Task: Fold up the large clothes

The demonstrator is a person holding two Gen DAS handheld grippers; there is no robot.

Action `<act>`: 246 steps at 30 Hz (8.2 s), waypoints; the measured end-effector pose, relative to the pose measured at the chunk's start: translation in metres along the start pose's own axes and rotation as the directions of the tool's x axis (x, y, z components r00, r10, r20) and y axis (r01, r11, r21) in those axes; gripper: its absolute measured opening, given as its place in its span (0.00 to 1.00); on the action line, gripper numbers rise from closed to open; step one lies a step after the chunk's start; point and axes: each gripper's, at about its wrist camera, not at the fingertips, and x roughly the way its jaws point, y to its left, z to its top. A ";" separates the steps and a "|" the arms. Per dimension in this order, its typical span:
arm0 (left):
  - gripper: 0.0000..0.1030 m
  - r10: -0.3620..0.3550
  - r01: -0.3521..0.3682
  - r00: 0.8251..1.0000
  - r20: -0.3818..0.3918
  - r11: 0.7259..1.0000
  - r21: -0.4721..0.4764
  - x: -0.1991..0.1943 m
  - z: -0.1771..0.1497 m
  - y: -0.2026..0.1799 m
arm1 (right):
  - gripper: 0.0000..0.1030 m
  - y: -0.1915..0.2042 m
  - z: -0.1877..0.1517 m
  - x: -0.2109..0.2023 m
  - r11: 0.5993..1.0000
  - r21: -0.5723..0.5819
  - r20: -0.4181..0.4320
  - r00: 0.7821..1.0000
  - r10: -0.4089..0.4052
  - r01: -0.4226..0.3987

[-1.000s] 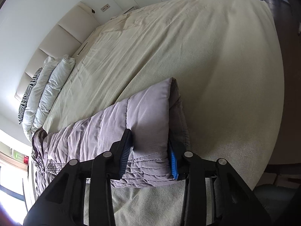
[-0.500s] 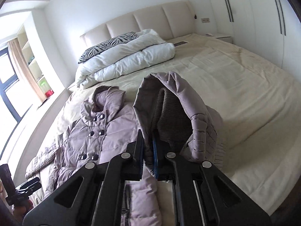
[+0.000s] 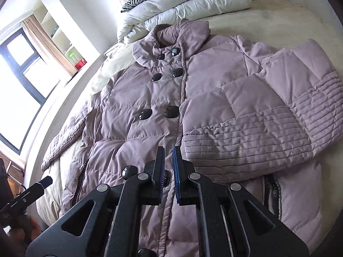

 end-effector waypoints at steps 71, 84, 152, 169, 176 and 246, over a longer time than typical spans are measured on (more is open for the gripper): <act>0.12 -0.094 0.107 0.994 0.062 0.954 -0.281 0.103 0.255 0.077 | 0.83 -0.191 0.079 0.100 0.567 0.721 0.279 0.915 0.291 -0.400; 0.12 -0.041 0.018 0.997 -0.065 0.948 -0.317 0.160 0.214 0.094 | 0.79 -0.227 0.104 0.071 0.656 0.693 0.332 0.940 0.078 -0.299; 0.54 0.230 0.295 0.898 0.375 0.317 -0.901 -0.070 0.009 0.377 | 0.77 0.022 0.112 0.025 0.968 0.112 0.117 0.970 0.212 -0.225; 0.10 0.274 0.146 0.879 0.391 0.625 -0.767 -0.095 0.089 0.317 | 0.77 -0.011 0.100 -0.012 0.959 0.128 0.172 0.958 0.230 -0.254; 0.10 0.188 -0.121 0.926 0.328 0.969 -0.216 -0.035 0.178 0.128 | 0.77 -0.031 0.093 -0.012 0.948 0.168 0.174 0.954 0.243 -0.272; 0.67 0.245 -0.254 0.963 0.113 0.965 0.069 0.109 0.127 0.064 | 0.18 -0.154 0.221 0.033 0.911 0.288 0.166 0.953 0.255 -0.294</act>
